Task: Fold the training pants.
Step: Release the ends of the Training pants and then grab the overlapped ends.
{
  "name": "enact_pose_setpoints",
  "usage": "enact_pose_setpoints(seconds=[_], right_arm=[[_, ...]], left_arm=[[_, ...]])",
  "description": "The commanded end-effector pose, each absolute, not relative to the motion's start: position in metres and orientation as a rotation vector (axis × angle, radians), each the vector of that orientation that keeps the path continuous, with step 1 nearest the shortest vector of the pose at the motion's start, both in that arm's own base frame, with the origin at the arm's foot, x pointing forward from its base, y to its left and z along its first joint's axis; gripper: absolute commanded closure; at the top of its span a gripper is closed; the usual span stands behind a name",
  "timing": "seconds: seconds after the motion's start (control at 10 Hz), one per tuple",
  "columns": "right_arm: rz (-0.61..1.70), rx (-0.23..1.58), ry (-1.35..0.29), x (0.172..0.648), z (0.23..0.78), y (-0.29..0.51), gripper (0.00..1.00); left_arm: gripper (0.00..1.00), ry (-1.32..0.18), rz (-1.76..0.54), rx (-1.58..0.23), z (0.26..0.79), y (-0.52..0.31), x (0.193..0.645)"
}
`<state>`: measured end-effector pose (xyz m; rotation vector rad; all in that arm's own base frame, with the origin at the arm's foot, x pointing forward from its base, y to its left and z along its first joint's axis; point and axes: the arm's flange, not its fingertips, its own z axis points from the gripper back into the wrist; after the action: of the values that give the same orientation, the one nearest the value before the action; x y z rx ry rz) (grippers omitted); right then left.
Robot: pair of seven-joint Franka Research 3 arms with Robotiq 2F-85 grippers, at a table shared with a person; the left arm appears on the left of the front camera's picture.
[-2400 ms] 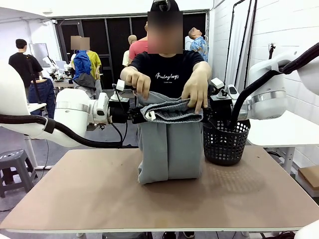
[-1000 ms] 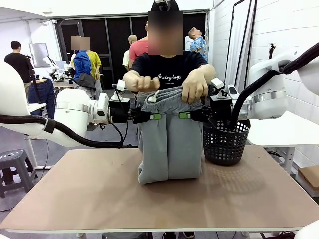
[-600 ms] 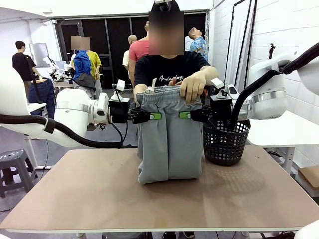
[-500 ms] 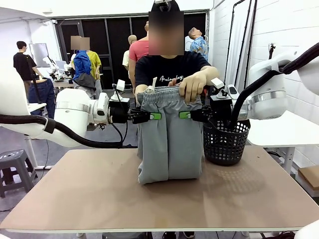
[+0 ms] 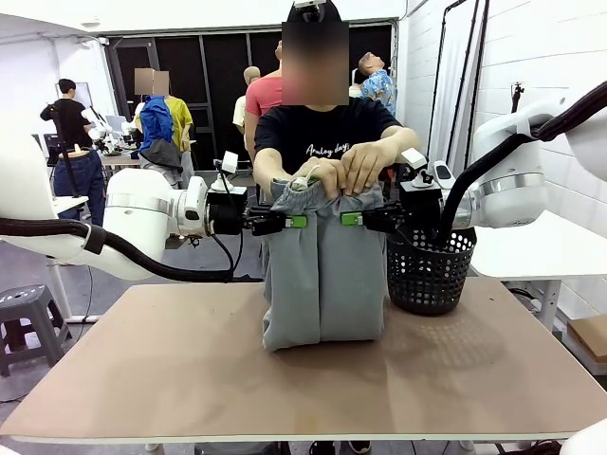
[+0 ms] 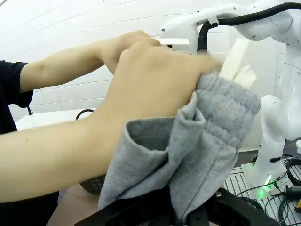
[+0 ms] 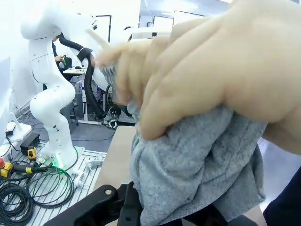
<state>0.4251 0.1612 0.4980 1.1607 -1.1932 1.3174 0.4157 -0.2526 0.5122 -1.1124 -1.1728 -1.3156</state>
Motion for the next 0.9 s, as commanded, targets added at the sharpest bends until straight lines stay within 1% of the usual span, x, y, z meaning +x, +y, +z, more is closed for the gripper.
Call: enact_pose_setpoints(seconds=[0.0,0.8], right_arm=[[1.310,1.175,-1.215,0.4229,0.4978,0.1613,1.00],[1.310,1.175,-1.215,0.4229,0.4978,0.1613,1.00]], left_arm=[[1.00,-1.172,-1.308,-1.114,0.5166,-0.2519,0.4151],[1.00,-1.172,-1.308,-1.114,0.5166,-0.2519,0.4151]])
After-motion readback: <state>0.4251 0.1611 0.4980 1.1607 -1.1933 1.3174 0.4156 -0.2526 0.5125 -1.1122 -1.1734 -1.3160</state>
